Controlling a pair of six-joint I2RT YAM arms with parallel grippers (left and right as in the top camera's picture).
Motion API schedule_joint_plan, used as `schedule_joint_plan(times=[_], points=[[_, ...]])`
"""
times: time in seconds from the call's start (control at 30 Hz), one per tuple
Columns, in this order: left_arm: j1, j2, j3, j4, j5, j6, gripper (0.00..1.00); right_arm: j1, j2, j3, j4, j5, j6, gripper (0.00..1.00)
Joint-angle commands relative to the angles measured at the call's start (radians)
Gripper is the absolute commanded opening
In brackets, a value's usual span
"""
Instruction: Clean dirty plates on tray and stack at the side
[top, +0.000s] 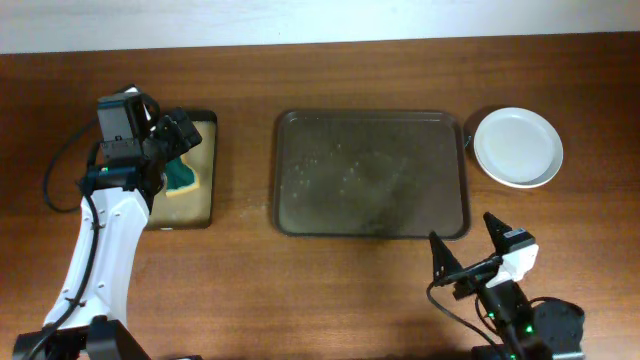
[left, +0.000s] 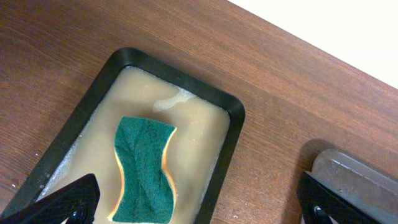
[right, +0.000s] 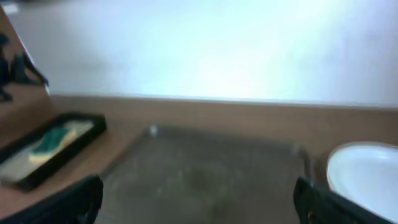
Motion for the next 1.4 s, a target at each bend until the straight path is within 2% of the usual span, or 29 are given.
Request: schedule_joint_plan(times=[0.0, 0.27, 0.43, 0.73, 0.77, 0.87, 1.37], points=[[0.002, 0.002, 0.009, 0.001, 0.004, 0.002, 0.99, 0.006, -0.035, -0.087, 0.092, 0.007, 0.004, 0.98], [0.002, 0.002, 0.009, 0.001, 0.004, 0.002, 0.99, 0.005, -0.035, -0.177, 0.208, 0.129, 0.003, 0.98], [0.002, 0.002, 0.009, 0.001, 0.004, 0.002, 1.00, 0.005, -0.035, -0.269, 0.323, 0.134, 0.004, 0.98], [0.002, 0.002, 0.009, 0.001, 0.004, 0.002, 0.99, 0.005, -0.035, -0.272, 0.222, 0.289, -0.007, 0.98], [0.002, 0.002, 0.009, 0.001, 0.004, 0.002, 0.99, 0.005, -0.035, -0.272, 0.220, 0.295, -0.045, 0.98], [0.002, 0.002, 0.009, 0.000, 0.004, 0.002, 0.99, 0.005, -0.035, -0.272, 0.220, 0.295, -0.125, 0.98], [0.002, 0.002, 0.009, 0.001, 0.004, 0.002, 0.99, 0.005, -0.035, -0.272, 0.221, 0.295, -0.124, 0.99]])
